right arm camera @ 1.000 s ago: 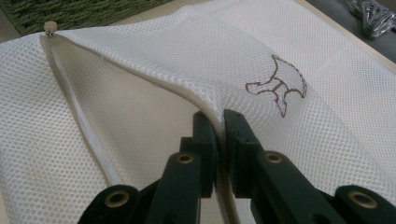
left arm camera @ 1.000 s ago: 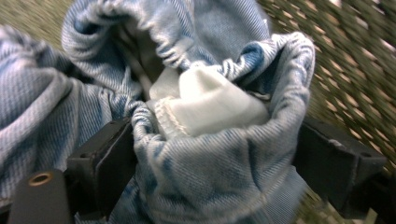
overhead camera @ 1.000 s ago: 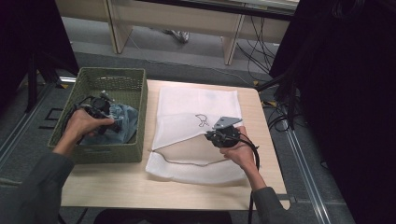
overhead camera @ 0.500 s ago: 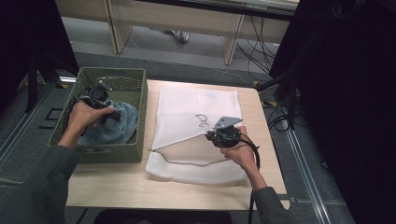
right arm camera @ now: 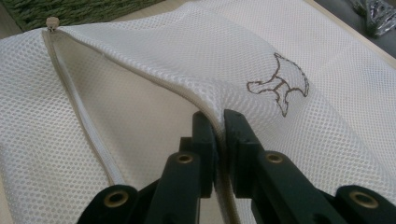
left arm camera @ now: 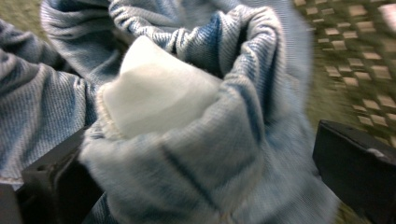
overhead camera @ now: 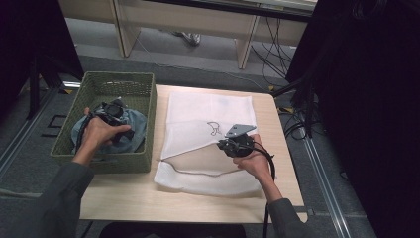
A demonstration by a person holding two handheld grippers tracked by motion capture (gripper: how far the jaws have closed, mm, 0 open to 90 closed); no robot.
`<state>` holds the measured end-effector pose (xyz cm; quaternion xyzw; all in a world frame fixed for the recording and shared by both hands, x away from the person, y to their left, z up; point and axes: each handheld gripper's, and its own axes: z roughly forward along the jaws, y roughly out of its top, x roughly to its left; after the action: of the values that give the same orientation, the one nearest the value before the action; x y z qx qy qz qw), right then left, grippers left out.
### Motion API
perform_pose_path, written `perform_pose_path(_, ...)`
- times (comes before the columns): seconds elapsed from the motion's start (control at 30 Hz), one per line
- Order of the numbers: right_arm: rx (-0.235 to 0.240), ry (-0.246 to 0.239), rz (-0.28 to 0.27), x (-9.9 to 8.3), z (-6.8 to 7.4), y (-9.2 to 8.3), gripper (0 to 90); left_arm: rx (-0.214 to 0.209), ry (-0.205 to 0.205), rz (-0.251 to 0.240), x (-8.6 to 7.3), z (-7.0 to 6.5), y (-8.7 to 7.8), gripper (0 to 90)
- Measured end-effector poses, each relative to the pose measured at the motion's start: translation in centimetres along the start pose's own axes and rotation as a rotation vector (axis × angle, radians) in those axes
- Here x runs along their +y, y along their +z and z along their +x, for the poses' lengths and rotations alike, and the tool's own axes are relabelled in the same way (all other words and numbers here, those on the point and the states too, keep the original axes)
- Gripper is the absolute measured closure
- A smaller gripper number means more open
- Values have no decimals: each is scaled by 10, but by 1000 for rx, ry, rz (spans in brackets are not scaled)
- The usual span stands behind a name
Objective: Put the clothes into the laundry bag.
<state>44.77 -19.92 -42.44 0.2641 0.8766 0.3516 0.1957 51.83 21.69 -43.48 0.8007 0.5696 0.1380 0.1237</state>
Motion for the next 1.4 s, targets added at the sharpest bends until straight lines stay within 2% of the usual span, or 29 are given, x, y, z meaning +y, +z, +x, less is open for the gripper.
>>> perform_pose_path(0.03, 0, 0, 0, 0, 0, 0, 837, 5, -12, 3, 2, -1, 2, 0)
perform_pose_path(0.07, 14, -8, 8, 1, -1, -1, 837, 19, -5, 11, 4, 0, 5, 0)
perform_pose_path(0.1, 9, 7, 8, 0, 0, -1, 836, 47, -2, -1, 6, 3, 10, 0)
perform_pose_path(0.13, 3, -1, 0, 0, 0, -1, 835, 48, -9, -5, 7, 6, 15, 0)
perform_pose_path(0.17, 3, -1, 0, 0, 0, -1, 835, 57, -22, 12, 7, 10, 21, 0)
perform_pose_path(0.2, 8, -6, 7, 0, 0, -2, 835, 46, -42, 52, 7, 14, 28, 0)
perform_pose_path(0.27, -7, 15, -3, 0, 1, -2, 835, 63, -33, 54, 4, 17, 39, 0)
perform_pose_path(0.3, 7, -4, 9, 1, -1, -4, 834, 81, -30, 50, 3, 19, 43, 0)
perform_pose_path(0.33, 10, 0, 8, 0, -1, -3, 834, 70, -68, 50, 3, 19, 45, 0)
perform_pose_path(0.37, 10, 8, 13, 0, -1, -3, 834, 58, -42, 47, 3, 24, 45, 0)
perform_pose_path(0.47, -1, 8, -1, 0, 1, -1, 833, 32, -62, 46, 3, 28, 44, 2)
perform_pose_path(0.5, 8, -9, 7, 0, 0, -2, 832, 35, -67, 41, 3, 30, 44, 42)
perform_pose_path(0.53, 9, -5, 12, 1, 0, -3, 832, 70, -38, 16, 0, 32, 42, 133)
perform_pose_path(0.57, 9, -5, 12, 1, 0, -3, 832, 70, -38, 16, 0, 32, 42, 206)
perform_pose_path(0.6, 6, 12, 13, 1, 0, -4, 832, 84, -38, -7, -1, 33, 42, 314)
perform_pose_path(0.63, 7, 9, 13, 1, 0, -4, 832, 95, -20, -8, -2, 36, 39, 396)
perform_pose_path(0.73, 8, -10, 8, 0, 0, -3, 835, 60, -40, -49, -8, 42, 35, 473)
perform_pose_path(0.77, 8, -10, 8, 0, 0, -3, 835, 69, -32, -39, -8, 42, 33, 473)
perform_pose_path(0.8, 5, 37, 14, 0, 3, -4, 840, 51, -20, -41, -9, 44, 31, 508)
perform_pose_path(0.83, 8, 9, 13, 1, 0, -4, 840, 45, -37, -73, -11, 45, 31, 531)
perform_pose_path(0.87, 9, -6, 10, 1, -1, -4, 841, 17, -40, -81, -12, 49, 26, 551)
perform_pose_path(0.97, 4, -2, 4, 1, -1, -4, 843, 3, -33, -108, -15, 51, 21, 602)
perform_pose_path(1.03, 5, 1, 0, 1, -1, -4, 844, -11, -38, -151, -18, 53, 16, 620)
perform_pose_path(1.07, -5, 5, -9, 1, -1, -3, 844, -30, -36, -184, -21, 54, 8, 636)
perform_pose_path(1.1, -2, 5, -13, 1, -1, -3, 844, -30, -36, -184, -21, 54, 8, 638)
perform_pose_path(1.23, -4, 15, -13, 1, -1, -3, 845, -96, -32, -272, -27, 55, -16, 645)
perform_pose_path(1.33, -11, 14, -14, 1, -1, -4, 845, -138, -17, -350, -32, 53, -37, 648)
perform_pose_path(1.37, 2, 14, -2, 2, -2, -6, 845, -154, -7, -370, -34, 51, -45, 648)
perform_pose_path(1.4, 3, -3, -13, 2, -3, -5, 845, -164, 3, -395, -37, 50, -52, 650)
